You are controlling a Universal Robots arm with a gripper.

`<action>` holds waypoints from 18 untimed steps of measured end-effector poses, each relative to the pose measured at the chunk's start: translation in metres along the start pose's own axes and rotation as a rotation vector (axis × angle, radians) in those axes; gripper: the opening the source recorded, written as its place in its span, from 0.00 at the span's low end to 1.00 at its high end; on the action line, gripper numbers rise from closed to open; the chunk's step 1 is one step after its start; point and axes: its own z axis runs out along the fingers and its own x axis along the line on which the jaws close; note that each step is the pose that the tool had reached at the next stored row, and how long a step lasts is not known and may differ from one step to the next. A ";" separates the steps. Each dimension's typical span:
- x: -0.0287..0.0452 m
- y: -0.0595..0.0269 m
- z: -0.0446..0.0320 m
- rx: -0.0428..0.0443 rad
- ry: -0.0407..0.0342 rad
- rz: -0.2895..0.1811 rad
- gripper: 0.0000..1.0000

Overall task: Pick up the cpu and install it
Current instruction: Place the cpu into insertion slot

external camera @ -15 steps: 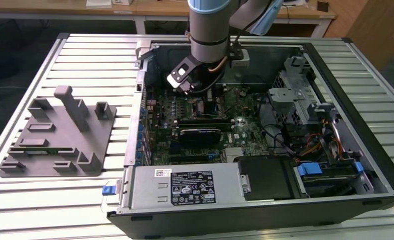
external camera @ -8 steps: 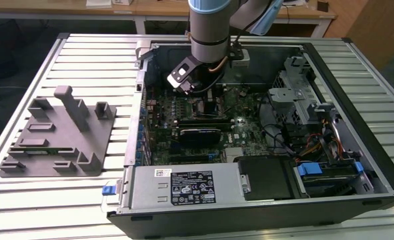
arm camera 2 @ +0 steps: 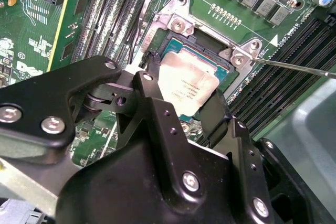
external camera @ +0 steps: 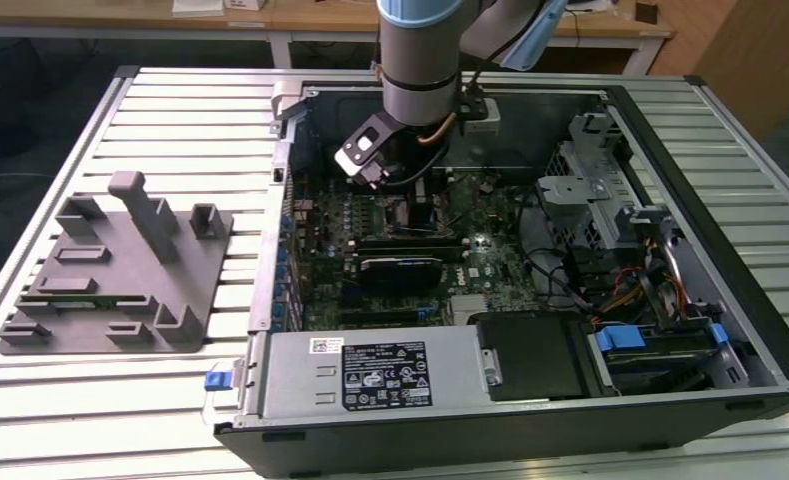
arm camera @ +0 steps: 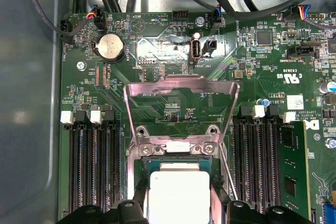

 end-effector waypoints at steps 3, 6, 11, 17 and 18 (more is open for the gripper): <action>0.0000 0.0000 0.0001 -0.0002 0.0006 -0.010 0.54; 0.0000 -0.0001 0.0001 -0.0002 0.0008 -0.011 0.54; 0.0000 -0.0001 0.0000 -0.0003 0.0009 -0.011 0.54; 0.0000 0.0001 -0.0020 -0.0004 0.0011 -0.011 0.54; 0.0000 0.0001 -0.0020 -0.0004 0.0010 -0.011 0.54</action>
